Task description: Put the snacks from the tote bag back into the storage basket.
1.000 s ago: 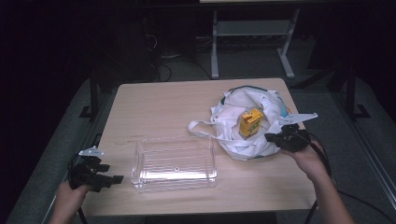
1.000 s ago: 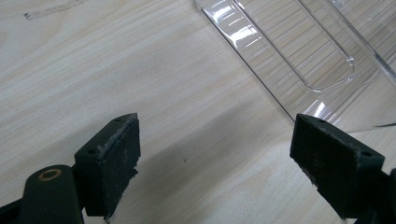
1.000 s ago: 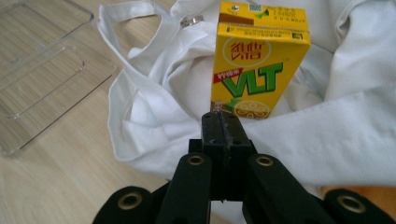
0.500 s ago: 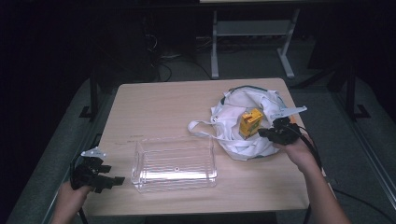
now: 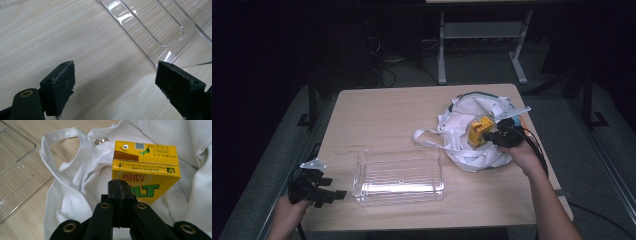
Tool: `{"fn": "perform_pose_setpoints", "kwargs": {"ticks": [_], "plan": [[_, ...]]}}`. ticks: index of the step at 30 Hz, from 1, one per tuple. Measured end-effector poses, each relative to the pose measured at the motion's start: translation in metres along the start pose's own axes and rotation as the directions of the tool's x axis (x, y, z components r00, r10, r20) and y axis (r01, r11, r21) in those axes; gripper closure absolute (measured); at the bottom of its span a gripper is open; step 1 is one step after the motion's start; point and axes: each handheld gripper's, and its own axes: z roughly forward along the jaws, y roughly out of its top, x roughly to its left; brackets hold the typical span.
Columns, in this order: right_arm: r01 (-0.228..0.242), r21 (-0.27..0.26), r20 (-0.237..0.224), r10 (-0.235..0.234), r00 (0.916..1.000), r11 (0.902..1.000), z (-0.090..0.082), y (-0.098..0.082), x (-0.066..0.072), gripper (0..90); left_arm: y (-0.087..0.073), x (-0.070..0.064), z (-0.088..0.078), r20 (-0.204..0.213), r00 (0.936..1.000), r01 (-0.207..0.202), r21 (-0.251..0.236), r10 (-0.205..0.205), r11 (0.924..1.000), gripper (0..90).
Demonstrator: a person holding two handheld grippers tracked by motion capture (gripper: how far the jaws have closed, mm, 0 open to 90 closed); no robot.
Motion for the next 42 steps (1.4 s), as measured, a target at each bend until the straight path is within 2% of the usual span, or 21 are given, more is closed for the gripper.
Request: {"fn": "perform_pose_setpoints", "kwargs": {"ticks": [19,24,30,32,42], "plan": [[-0.010,-0.001,-0.001,0.010,0.9999,0.9999,0.009,0.002,-0.001,89.9,-0.001,-0.004,0.005,0.007,0.9996,-0.028,0.035,0.028,0.9990,16.0],[-0.009,-0.003,-0.016,0.009,0.9998,1.0000,0.012,0.005,0.000,89.9,-0.002,-0.006,0.005,0.003,0.9995,-0.033,0.034,0.033,0.9989,16.0],[0.002,-0.003,-0.035,-0.002,0.9994,1.0000,0.020,0.011,0.004,90.0,-0.006,-0.007,0.000,-0.006,0.9995,-0.032,0.027,0.032,0.9991,16.0],[0.004,-0.005,-0.032,-0.004,0.9995,1.0000,0.023,0.012,0.006,89.9,-0.008,-0.007,-0.001,-0.008,0.9997,-0.022,0.025,0.023,0.9994,16.0],[0.015,-0.012,-0.028,-0.016,0.9995,0.9998,0.031,0.017,0.013,89.9,-0.010,-0.007,-0.002,-0.011,0.9996,-0.025,0.032,0.025,0.9992,16.0]]}}
